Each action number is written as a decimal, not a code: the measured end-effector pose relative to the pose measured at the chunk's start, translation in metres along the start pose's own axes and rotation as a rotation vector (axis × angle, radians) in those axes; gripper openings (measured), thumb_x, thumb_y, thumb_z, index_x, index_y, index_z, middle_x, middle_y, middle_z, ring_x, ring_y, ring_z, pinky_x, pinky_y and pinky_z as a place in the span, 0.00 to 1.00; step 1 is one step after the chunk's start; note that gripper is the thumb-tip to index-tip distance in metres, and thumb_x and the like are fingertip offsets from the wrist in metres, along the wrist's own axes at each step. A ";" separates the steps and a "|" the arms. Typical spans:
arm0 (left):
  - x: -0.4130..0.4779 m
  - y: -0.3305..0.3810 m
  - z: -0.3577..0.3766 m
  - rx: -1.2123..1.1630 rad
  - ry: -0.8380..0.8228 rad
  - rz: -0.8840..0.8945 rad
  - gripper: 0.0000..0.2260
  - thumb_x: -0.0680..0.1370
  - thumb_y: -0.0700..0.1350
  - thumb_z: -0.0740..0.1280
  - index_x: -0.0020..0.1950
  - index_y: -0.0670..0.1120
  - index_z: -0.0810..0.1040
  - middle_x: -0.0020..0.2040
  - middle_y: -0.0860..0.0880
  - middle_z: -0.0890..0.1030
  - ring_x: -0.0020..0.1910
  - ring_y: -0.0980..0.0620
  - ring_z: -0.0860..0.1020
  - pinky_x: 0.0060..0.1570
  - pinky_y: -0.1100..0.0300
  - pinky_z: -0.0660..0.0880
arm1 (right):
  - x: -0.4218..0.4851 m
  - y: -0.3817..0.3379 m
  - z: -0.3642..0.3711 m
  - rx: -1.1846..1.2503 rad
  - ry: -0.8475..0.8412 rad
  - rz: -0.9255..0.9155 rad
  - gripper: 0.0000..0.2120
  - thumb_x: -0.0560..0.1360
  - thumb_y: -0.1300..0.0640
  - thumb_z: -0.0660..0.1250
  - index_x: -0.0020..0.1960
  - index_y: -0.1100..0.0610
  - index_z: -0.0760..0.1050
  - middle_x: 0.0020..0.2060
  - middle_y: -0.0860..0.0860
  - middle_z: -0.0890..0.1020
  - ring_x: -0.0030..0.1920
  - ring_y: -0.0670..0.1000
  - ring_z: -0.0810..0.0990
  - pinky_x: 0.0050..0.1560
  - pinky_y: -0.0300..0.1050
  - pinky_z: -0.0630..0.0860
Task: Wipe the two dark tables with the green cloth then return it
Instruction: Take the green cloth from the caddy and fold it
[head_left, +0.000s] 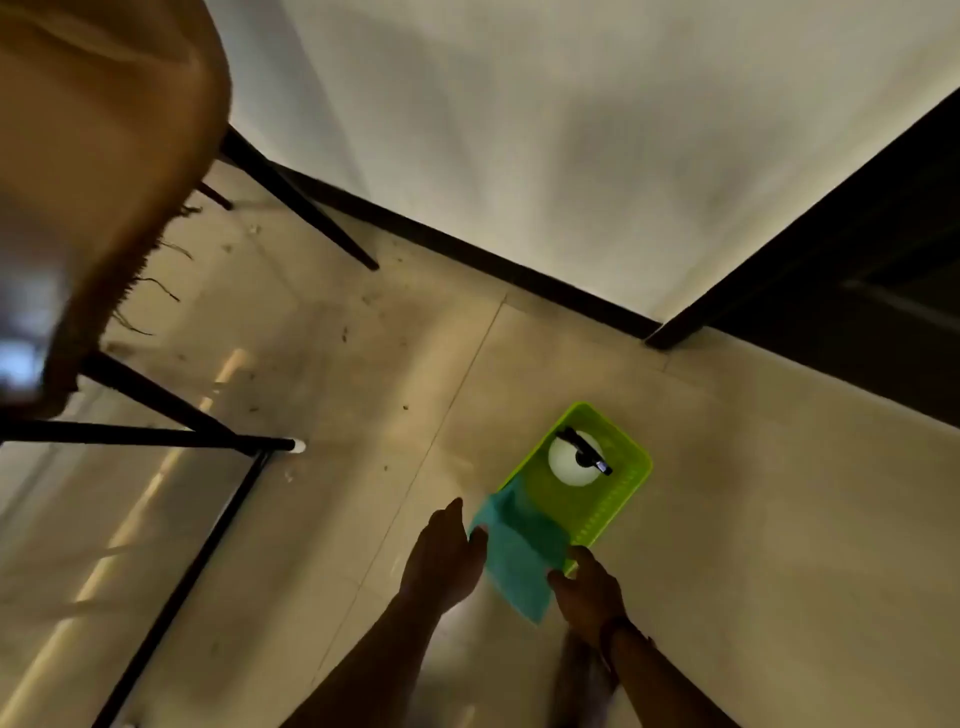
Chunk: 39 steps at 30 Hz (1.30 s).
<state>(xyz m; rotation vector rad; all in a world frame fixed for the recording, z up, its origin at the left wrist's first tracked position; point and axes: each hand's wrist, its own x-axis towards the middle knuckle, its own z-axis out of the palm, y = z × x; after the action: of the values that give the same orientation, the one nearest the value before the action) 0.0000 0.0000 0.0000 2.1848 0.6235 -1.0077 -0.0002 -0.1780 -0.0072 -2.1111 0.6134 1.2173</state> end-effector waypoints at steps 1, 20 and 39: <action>0.014 -0.002 0.006 0.005 0.006 -0.004 0.27 0.82 0.53 0.56 0.78 0.44 0.56 0.74 0.43 0.67 0.73 0.45 0.65 0.71 0.53 0.62 | 0.014 0.006 0.007 0.044 0.002 0.028 0.23 0.76 0.55 0.64 0.69 0.57 0.66 0.65 0.56 0.73 0.65 0.57 0.71 0.59 0.43 0.68; 0.055 0.017 0.008 -0.322 -0.168 -0.237 0.26 0.61 0.45 0.57 0.56 0.43 0.81 0.53 0.41 0.80 0.49 0.43 0.79 0.44 0.54 0.77 | 0.050 0.025 0.033 0.728 0.193 0.380 0.30 0.59 0.60 0.69 0.61 0.55 0.69 0.51 0.61 0.80 0.43 0.60 0.81 0.41 0.55 0.80; -0.174 0.109 -0.138 -1.036 0.031 -0.260 0.16 0.56 0.40 0.59 0.41 0.38 0.75 0.39 0.44 0.77 0.41 0.46 0.72 0.42 0.54 0.66 | -0.191 -0.089 -0.136 0.855 0.037 -0.061 0.15 0.69 0.72 0.57 0.47 0.61 0.79 0.41 0.58 0.80 0.40 0.57 0.77 0.38 0.47 0.74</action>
<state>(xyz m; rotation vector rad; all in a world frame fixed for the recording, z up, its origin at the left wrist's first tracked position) 0.0336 -0.0008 0.2452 1.2184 1.1460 -0.5495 0.0493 -0.1958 0.2384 -1.4096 0.8821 0.6880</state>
